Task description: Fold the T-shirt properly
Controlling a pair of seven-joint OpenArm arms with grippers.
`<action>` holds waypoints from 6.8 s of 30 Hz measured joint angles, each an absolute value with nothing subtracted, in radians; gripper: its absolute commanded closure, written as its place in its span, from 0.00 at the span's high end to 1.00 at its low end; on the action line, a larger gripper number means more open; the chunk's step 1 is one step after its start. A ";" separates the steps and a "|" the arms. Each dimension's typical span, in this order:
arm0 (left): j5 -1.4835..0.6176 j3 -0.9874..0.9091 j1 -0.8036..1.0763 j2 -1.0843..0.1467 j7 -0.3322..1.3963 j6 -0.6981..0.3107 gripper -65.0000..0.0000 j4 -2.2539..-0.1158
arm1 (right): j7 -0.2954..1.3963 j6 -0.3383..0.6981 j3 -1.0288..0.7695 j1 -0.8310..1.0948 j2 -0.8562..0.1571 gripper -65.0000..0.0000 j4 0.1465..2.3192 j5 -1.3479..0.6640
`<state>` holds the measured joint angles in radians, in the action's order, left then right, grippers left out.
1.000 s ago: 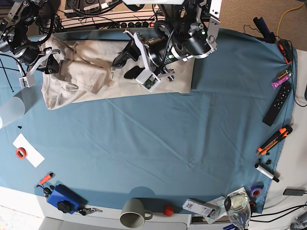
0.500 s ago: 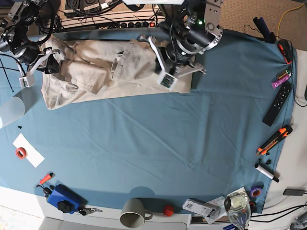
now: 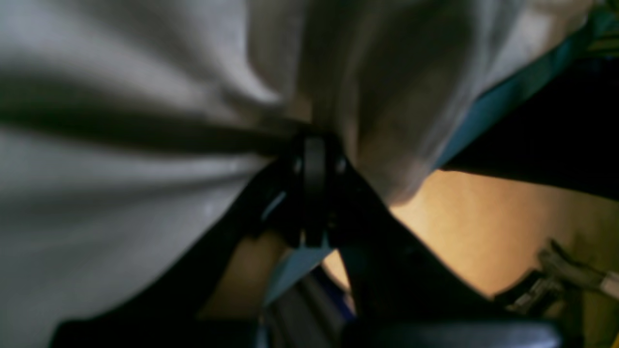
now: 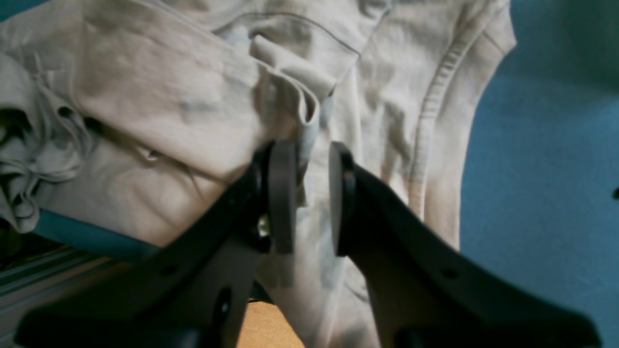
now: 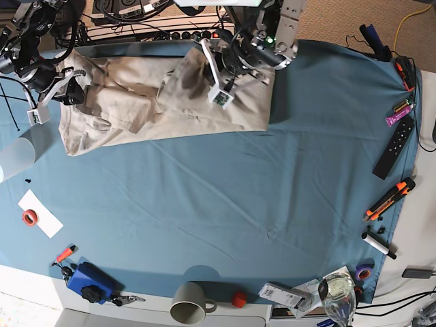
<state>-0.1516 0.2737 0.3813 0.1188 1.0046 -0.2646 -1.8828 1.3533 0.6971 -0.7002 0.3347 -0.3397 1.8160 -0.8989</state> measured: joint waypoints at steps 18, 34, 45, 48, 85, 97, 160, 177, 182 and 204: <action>-0.151 0.275 0.350 0.101 1.148 -0.217 0.00 -2.163 | 1.300 0.697 -0.721 0.327 -0.366 0.19 1.816 -0.970; -0.147 0.274 0.518 -0.041 1.121 -0.214 0.00 -2.339 | 1.308 0.697 -0.785 0.335 -0.382 0.50 1.818 -0.900; -0.147 0.274 0.517 -0.050 1.121 -0.217 0.00 -2.339 | 1.301 0.687 -0.785 0.218 -0.382 0.50 1.521 -0.871; -0.147 0.274 0.518 -0.050 1.121 -0.217 0.00 -2.339 | 1.309 0.699 -0.786 0.196 -0.382 0.50 1.434 -0.876; -0.133 0.274 0.515 -0.050 1.076 -0.217 0.00 -2.339 | 1.293 0.727 -0.496 0.154 -0.364 0.00 1.362 -1.017; -0.046 0.274 0.515 -0.051 1.085 -0.153 0.00 -2.339 | 1.249 0.697 -0.586 -0.164 -0.366 0.00 1.342 -0.550; 0.481 0.276 0.626 -0.102 1.155 0.109 0.00 -2.339 | 1.415 0.697 -0.070 0.067 -0.249 0.35 2.006 -0.914; 0.524 0.276 0.643 -0.102 1.156 0.115 0.00 -2.339 | 1.417 0.697 -0.105 0.069 -0.249 0.35 2.119 -1.097; 0.577 0.276 0.656 -0.102 1.160 0.143 0.00 -2.339 | 1.397 0.697 -0.223 0.066 -0.205 0.35 2.123 -1.055; 0.578 0.276 0.656 -0.102 1.129 0.151 0.00 -2.339 | 1.415 0.697 -0.416 0.070 -0.166 0.35 1.852 -0.988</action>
<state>0.5781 0.2756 0.6556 -0.1024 1.1290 0.1509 -2.3394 1.4147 0.6971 -0.4156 0.0700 -0.1658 1.8523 -0.9882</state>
